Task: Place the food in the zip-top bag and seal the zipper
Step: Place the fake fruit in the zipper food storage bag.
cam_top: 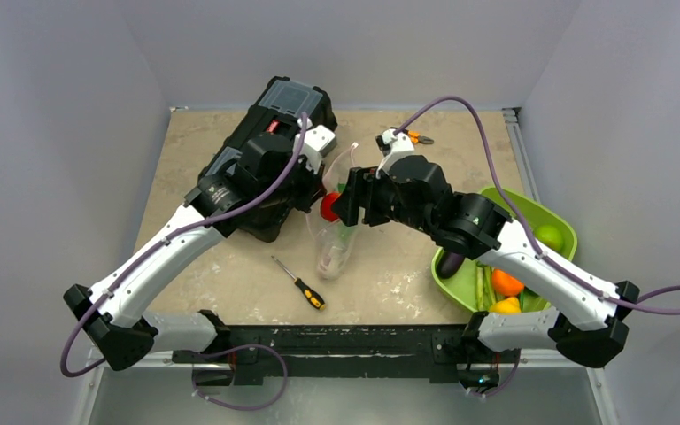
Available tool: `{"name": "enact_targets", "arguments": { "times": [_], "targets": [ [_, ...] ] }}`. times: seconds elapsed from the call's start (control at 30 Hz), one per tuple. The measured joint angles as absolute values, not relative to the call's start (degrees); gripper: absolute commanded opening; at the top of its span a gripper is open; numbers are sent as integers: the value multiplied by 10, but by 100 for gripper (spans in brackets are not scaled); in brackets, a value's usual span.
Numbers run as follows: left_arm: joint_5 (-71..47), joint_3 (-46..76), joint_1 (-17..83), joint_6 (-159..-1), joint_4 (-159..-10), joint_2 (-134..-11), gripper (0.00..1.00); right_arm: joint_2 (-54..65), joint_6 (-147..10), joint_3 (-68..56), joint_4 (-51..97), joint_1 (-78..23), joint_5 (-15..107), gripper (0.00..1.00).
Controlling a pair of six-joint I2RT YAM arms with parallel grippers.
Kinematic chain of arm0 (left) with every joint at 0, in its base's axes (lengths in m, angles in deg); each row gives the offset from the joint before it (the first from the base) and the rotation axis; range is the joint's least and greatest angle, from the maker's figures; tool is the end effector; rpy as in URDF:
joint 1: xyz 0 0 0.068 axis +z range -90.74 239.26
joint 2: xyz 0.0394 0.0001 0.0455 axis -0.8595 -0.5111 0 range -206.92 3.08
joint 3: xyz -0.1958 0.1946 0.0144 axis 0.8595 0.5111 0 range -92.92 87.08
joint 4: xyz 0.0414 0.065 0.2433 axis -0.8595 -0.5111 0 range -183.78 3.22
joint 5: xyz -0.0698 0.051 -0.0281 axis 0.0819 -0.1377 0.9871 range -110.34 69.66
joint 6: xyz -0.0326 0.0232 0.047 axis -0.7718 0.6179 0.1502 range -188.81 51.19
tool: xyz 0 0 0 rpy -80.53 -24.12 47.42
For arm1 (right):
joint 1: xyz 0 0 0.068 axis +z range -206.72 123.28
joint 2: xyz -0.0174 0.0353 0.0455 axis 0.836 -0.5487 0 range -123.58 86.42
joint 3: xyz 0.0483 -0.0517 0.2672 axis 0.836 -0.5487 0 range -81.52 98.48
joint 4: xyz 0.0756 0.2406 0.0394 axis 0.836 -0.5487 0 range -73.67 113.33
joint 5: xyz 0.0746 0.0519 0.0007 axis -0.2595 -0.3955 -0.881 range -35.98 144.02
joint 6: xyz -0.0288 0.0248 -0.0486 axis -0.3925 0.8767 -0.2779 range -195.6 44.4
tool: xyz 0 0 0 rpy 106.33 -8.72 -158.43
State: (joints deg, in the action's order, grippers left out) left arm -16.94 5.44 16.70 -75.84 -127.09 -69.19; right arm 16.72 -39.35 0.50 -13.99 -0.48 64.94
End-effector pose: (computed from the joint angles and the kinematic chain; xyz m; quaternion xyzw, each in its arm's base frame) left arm 0.1949 -0.1828 0.4045 0.2793 0.8238 -0.2300 0.4365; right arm 0.1493 0.2077 0.4235 -0.0954 0.8357 0.3308 0.4279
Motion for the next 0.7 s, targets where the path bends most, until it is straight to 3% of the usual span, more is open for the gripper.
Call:
{"name": "enact_targets", "arguments": {
  "times": [0.43,0.57,0.7],
  "targets": [
    [-169,66,167,-758,-1263,-655,0,182,-374,7,-149,15,657,65],
    [-169,66,167,-758,-1262,-655,0,210,-343,-19,-147,25,695,78],
    [-169,66,167,-758,-1260,-655,0,268,-305,-56,-143,26,727,73]
  ]
}}
